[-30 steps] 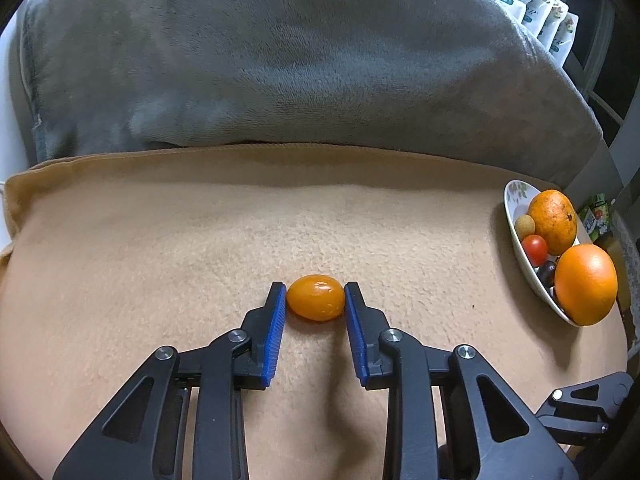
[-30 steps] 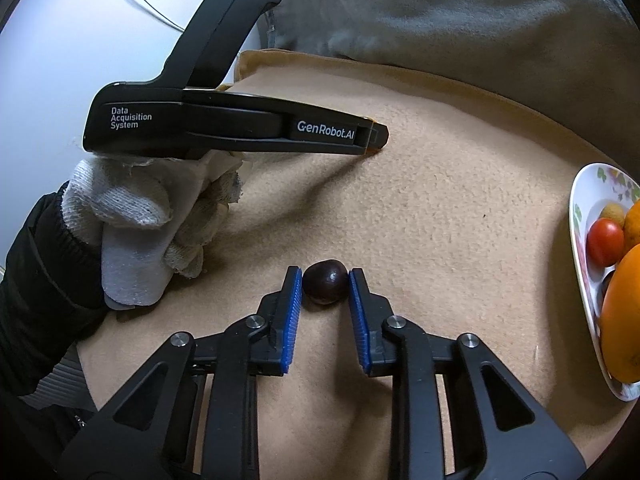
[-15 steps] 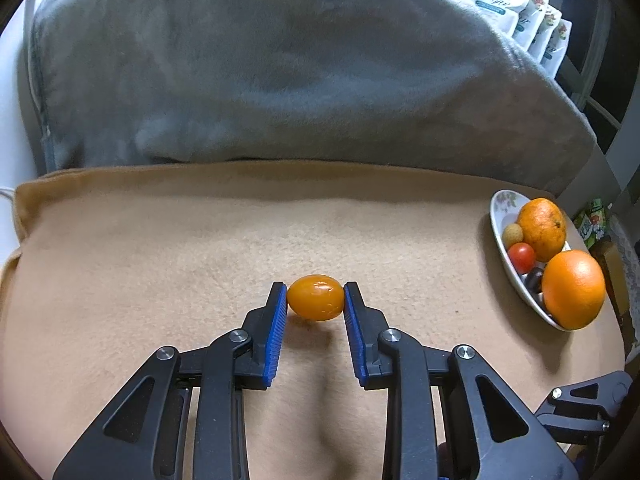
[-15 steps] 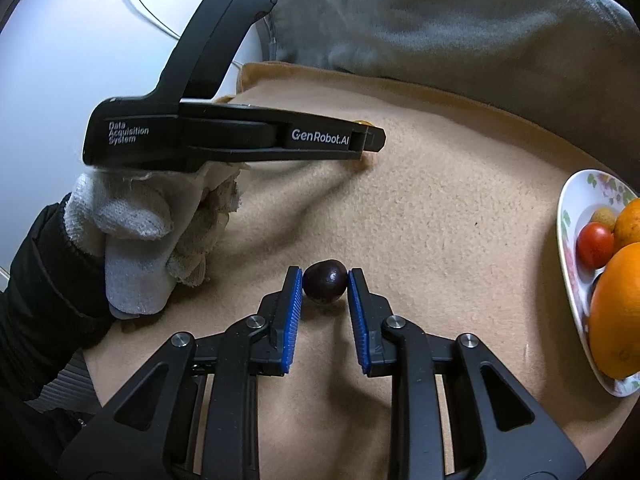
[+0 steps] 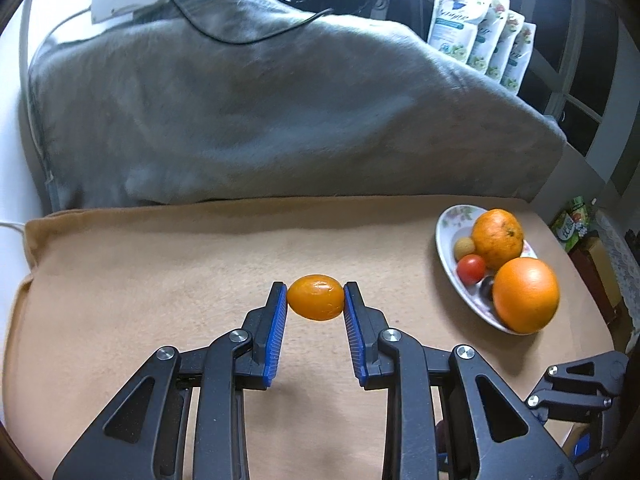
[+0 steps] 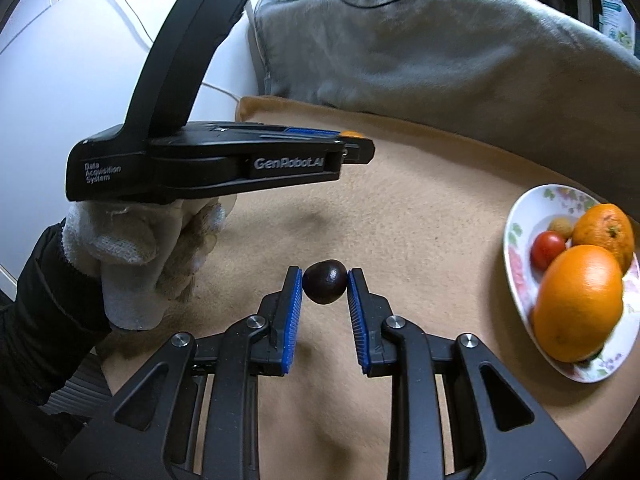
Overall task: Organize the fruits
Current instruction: 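Lift and carry the kumquat with the left gripper while the right carries the plum to the plate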
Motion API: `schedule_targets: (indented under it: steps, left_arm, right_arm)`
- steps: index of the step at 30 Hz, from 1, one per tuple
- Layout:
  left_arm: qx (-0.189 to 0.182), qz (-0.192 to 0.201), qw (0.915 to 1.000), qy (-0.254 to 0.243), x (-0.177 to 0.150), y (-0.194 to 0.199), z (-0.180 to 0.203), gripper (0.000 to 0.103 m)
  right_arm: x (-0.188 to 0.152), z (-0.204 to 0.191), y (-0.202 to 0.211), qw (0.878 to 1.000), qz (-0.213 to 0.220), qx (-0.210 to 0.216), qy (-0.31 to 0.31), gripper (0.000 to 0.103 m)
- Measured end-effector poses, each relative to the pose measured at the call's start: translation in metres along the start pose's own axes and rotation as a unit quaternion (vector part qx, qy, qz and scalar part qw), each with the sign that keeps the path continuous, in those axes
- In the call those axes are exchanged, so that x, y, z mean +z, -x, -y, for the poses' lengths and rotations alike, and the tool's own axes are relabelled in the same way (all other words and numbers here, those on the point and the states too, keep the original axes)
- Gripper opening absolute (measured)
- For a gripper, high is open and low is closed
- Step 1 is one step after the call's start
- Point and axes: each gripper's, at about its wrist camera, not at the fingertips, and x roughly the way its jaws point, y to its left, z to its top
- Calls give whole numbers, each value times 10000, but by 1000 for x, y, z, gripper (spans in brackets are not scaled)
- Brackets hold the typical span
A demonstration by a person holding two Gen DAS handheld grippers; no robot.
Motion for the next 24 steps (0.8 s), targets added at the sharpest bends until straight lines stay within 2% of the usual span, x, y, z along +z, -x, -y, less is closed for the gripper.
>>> schedule_targets:
  steps: [14, 24]
  left_arm:
    - [-233, 217, 9994, -163, 3, 16, 33, 27]
    - [-424, 264, 9982, -318, 12, 11, 61, 27]
  right_arm:
    - [-11, 26, 58, 9981, 430, -372, -238, 24]
    - [-20, 66, 94, 9937, 626, -750, -545, 24]
